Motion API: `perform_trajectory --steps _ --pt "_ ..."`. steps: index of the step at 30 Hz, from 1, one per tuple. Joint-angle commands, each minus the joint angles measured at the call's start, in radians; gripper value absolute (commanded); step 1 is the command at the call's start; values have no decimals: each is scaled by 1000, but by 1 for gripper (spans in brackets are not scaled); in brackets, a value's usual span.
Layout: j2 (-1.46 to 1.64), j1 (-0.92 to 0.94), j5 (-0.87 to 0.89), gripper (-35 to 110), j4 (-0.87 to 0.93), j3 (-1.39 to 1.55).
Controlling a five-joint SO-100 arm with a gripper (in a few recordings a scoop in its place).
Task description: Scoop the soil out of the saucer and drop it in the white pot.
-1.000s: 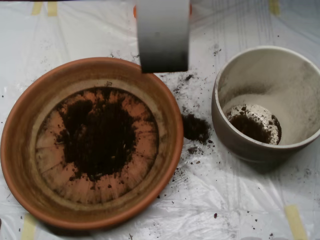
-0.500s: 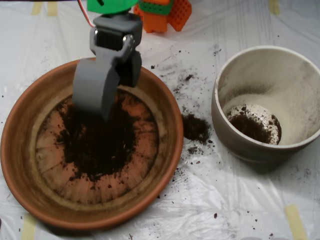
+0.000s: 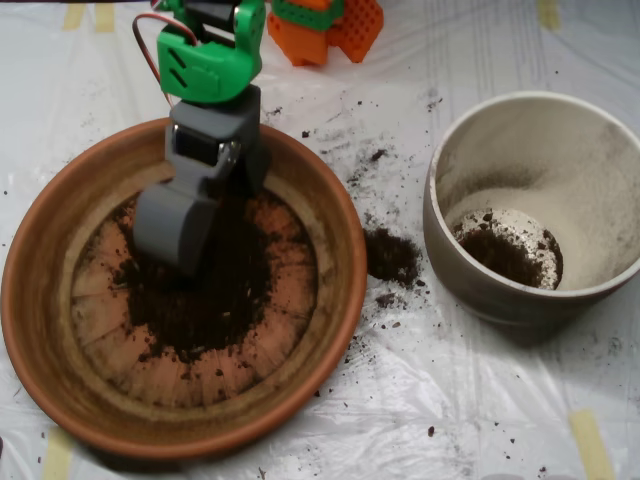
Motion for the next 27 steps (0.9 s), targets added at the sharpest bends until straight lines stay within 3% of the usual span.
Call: perform_trajectory --steps 1,18,27 --pt "-67 17 -3 44 -12 -146" --pt "-356 -37 -67 43 114 -469" --pt "-537 -3 -81 38 301 -712"
